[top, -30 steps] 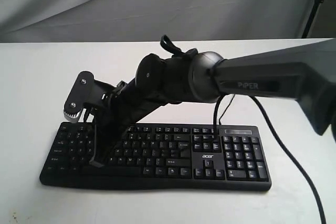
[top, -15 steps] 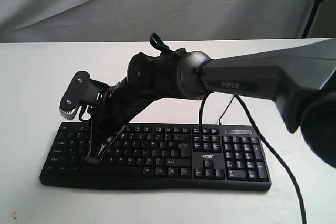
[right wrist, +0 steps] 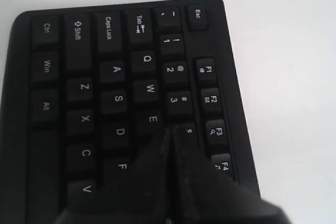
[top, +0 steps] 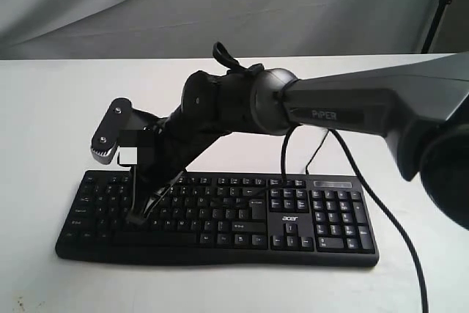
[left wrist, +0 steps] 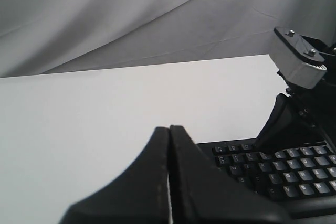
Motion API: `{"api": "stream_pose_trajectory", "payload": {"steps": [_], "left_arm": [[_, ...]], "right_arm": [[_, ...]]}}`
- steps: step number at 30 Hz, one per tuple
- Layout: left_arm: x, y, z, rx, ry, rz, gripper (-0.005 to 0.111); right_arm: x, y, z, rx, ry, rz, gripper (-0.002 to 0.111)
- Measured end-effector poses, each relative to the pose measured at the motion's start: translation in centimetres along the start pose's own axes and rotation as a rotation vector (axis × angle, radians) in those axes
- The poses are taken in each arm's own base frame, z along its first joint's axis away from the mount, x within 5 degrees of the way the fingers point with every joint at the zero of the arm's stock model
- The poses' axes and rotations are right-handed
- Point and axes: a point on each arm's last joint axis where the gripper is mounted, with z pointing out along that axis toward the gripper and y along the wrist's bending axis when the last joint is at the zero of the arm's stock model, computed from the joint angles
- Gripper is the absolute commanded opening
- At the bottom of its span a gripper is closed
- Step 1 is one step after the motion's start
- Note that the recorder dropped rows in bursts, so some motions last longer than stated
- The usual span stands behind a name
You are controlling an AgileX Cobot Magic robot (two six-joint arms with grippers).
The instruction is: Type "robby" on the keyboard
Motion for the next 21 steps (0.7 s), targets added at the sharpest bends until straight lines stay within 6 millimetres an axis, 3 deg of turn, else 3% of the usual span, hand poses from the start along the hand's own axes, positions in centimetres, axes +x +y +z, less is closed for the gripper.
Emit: {"api": "stream_pose_trajectory", "payload": {"steps": [16, 21], "left_arm": [[0.0, 0.0, 0.0, 0.0, 0.0, 0.0, 0.0], [0.0, 0.0, 0.0, 0.0, 0.0, 0.0, 0.0]], "right_arm": [[-0.8, -0.2, -0.4, -0.01, -0.012, -0.009, 0.0], [-0.1, -0.1, 0.7, -0.022, 0.009, -0.002, 0.0]]}}
